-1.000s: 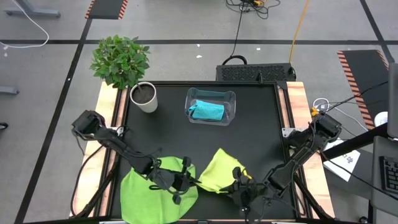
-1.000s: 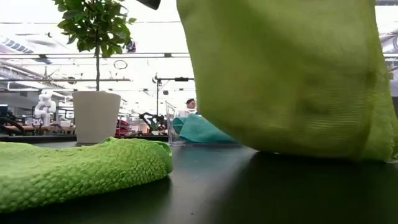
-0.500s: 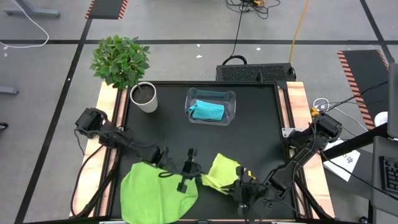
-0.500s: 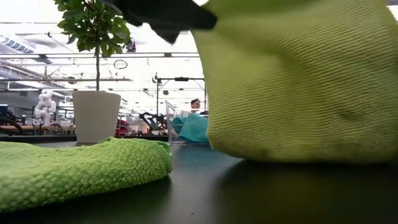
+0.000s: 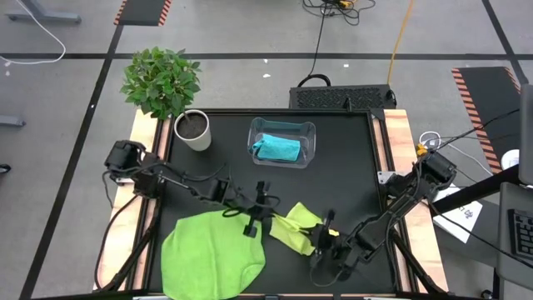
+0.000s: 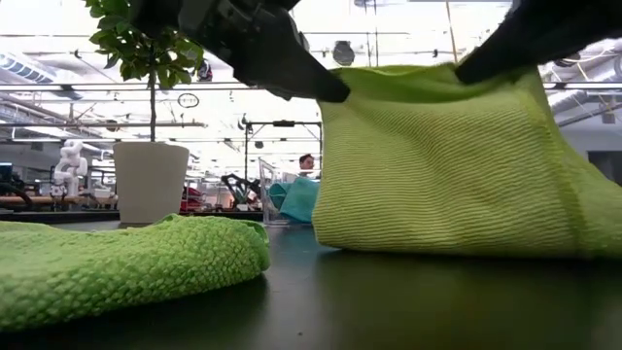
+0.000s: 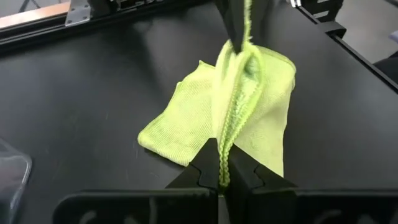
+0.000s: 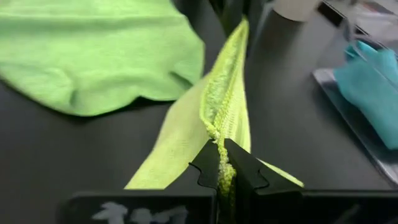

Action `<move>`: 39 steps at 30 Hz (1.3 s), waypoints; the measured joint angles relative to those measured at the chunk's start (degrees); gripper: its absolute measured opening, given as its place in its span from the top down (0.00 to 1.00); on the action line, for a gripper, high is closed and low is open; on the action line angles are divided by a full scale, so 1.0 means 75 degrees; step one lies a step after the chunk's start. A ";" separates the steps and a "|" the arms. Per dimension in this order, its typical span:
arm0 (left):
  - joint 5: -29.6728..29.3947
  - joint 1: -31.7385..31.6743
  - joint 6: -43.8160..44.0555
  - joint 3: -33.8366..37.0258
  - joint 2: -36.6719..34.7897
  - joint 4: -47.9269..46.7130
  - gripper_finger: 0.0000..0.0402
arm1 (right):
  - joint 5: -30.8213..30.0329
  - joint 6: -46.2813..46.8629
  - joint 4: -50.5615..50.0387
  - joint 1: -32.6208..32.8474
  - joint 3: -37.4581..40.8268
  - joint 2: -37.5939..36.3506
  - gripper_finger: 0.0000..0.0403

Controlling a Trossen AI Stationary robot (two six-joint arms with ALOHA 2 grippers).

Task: Fold microfiber towels
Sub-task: Fold the light green towel

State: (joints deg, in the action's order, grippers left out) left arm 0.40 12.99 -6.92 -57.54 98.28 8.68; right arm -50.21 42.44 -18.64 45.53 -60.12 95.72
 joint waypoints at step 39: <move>0.2051 -0.1390 -0.1124 -0.0464 0.2513 0.2810 0.97 | 0.0196 0.4158 -0.0045 0.1050 0.1403 0.0006 1.00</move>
State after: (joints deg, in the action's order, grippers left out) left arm 15.79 2.57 -15.35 -61.02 117.12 29.75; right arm -48.74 73.63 -18.98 53.40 -49.60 95.77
